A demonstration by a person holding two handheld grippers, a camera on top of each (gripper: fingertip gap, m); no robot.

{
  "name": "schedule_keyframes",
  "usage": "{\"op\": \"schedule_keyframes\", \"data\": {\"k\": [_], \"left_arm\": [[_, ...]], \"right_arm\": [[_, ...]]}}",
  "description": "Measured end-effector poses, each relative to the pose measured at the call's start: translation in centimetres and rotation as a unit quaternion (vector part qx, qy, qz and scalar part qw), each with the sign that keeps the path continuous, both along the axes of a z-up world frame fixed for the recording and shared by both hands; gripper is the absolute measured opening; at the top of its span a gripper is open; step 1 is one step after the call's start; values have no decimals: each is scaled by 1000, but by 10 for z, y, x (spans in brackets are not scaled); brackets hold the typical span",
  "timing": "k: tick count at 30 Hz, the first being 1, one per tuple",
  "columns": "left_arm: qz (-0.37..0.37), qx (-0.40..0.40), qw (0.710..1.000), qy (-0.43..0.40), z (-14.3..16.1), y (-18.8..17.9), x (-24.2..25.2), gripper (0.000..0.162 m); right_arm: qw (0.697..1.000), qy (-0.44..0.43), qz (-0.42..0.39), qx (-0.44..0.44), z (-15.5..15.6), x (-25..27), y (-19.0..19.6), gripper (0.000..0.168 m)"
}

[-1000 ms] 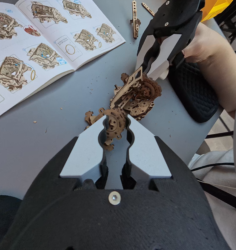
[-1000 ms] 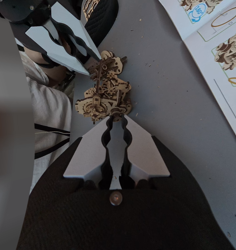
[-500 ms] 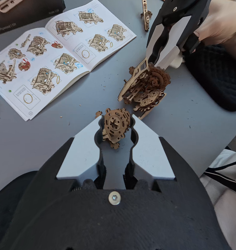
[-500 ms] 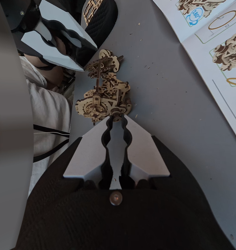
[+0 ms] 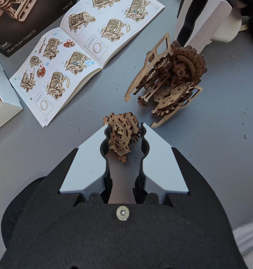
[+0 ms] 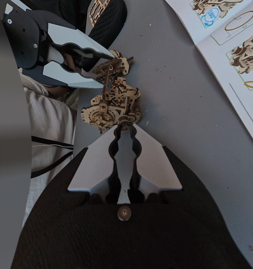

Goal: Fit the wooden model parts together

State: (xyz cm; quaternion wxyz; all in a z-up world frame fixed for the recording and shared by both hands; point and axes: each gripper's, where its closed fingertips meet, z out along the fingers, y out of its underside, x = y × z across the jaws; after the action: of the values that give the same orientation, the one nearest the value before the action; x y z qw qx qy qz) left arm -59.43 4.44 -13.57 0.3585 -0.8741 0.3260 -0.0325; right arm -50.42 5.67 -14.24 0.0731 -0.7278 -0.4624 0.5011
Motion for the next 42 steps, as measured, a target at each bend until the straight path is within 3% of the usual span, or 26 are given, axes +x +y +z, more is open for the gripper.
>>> {"op": "schedule_keyframes", "data": {"k": [6, 9, 15, 18, 24, 28, 35, 42], "left_arm": [[1, 10, 1000, -15, 7, 5, -2, 32], [8, -21, 993, -116, 17, 7, 0, 30], [38, -99, 922, -373, 35, 15, -8, 30], [49, -104, 892, -436, 37, 18, -13, 30], [68, -66, 880, -465, 39, 21, -23, 30], [82, -60, 857, -505, 40, 20, -27, 30], [83, -65, 825, -555, 40, 19, -33, 30], [72, -67, 810, -578, 40, 19, -33, 29]], "right_arm": [[1000, -1, 1, 3, 0, 1, -2, 12], [1000, 0, 1, 6, 1, 1, -3, 12], [1000, 7, -20, 6, 5, -4, 0, 12], [999, 21, -38, -22, 10, -11, 1, 12], [986, 77, -96, -116, 25, -17, 3, 11], [973, 109, -139, -150, 33, -21, 4, 11], [969, 83, -153, -176, 26, -40, -10, 11], [968, 64, -151, -191, 20, -50, -19, 11]]}}
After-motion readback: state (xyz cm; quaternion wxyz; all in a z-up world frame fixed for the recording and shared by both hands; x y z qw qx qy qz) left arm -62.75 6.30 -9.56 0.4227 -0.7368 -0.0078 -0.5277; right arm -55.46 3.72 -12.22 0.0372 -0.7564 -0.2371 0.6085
